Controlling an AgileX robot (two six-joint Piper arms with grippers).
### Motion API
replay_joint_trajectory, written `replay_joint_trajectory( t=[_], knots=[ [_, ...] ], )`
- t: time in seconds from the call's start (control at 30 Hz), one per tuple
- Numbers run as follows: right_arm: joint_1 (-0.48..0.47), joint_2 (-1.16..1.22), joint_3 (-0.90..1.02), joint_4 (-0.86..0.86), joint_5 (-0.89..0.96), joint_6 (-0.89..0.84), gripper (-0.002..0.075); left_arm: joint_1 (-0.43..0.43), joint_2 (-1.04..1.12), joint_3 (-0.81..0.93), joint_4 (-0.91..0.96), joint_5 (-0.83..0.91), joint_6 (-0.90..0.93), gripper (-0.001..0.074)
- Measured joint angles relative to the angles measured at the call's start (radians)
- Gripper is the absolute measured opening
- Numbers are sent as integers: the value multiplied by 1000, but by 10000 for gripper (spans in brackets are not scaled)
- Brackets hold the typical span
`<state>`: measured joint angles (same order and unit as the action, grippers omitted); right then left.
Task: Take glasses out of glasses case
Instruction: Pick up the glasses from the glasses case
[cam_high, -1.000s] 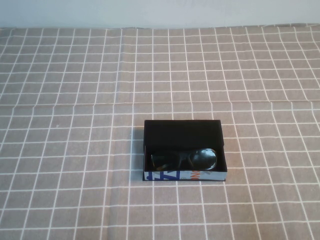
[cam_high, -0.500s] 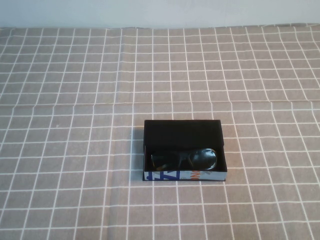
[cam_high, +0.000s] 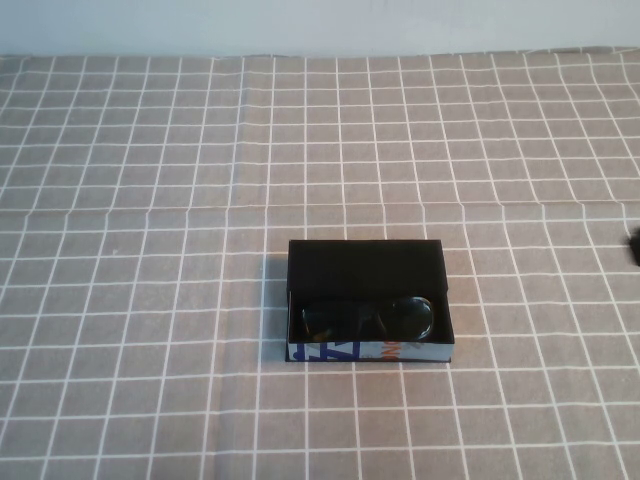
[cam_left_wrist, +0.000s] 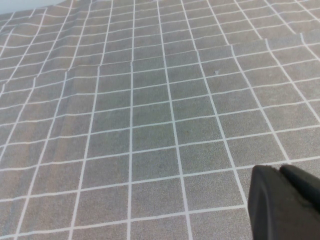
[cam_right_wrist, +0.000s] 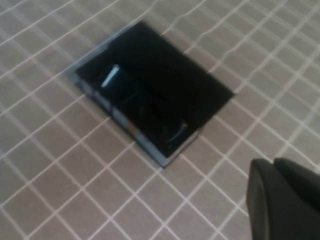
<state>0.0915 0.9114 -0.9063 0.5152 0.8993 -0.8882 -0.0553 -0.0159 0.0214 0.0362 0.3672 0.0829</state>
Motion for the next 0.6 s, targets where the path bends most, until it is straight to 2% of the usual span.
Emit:
replay_joint_trajectory(
  t=[0.13, 0.3, 0.43, 0.53, 0.6],
  knots=[
    [85, 202, -133, -20, 63, -52, -18, 0, 0, 0, 0, 0, 0, -5],
    [240, 421, -289, -162, 93, -62, -18, 0, 0, 0, 0, 0, 0, -5],
    [329, 572, -395, -216, 95, -100, -14, 0, 0, 0, 0, 0, 0, -5],
    [381, 672, -462, -240, 95, -125, 26, 0, 0, 0, 0, 0, 0, -4],
    [413, 739, -503, -257, 95, -131, 91, 0, 0, 0, 0, 0, 0, -5]
  ],
)
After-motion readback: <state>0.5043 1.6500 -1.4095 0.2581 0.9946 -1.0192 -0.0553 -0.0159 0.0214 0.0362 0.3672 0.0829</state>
